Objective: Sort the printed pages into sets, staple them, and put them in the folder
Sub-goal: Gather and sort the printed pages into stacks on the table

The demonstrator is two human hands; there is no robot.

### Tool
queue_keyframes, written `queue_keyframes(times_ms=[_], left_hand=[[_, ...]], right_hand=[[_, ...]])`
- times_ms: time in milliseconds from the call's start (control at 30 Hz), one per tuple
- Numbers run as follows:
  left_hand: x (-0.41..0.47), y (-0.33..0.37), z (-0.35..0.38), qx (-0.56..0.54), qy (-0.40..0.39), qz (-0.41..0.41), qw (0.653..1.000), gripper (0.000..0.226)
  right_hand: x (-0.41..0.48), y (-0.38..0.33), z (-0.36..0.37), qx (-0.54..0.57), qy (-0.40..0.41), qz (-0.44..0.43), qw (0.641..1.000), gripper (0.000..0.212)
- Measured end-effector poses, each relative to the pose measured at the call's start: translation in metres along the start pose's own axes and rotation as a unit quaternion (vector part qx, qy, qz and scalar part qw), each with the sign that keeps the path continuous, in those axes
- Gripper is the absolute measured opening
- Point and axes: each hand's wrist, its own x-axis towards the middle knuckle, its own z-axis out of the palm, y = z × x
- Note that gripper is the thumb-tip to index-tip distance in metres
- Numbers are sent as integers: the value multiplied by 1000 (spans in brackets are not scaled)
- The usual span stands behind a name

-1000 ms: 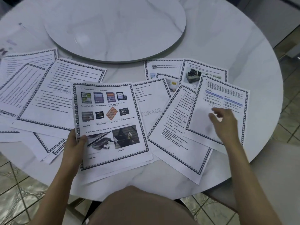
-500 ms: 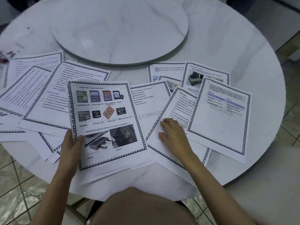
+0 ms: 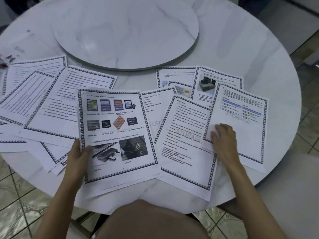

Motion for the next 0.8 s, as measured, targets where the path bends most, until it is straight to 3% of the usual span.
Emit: queue_keyframes(times_ms=[200,367,467,567,633,800], left_hand=[[4,2,5,9,-6,-1,1000,29],[5,5,9,19,-7,3,1000,31],[5,5,10,21,-7,4,1000,32],[4,5,11,23,-7,4,1000,33],[4,5,11,24,-8,1,1000,33],[4,3,12,30,-21,1,999,33]], right_hand=[[-1,41,-28,-8,26,39,999,31],[-22,34,-38,34,86,64,994,26],[-41,18,-33,34,38,144,988,28],[-61,-4,-19,18,-47,221,974,48],[-71,-17,-8,13,-53,222,973,56],[-78,-29,4,-18,-35,198,979,53]])
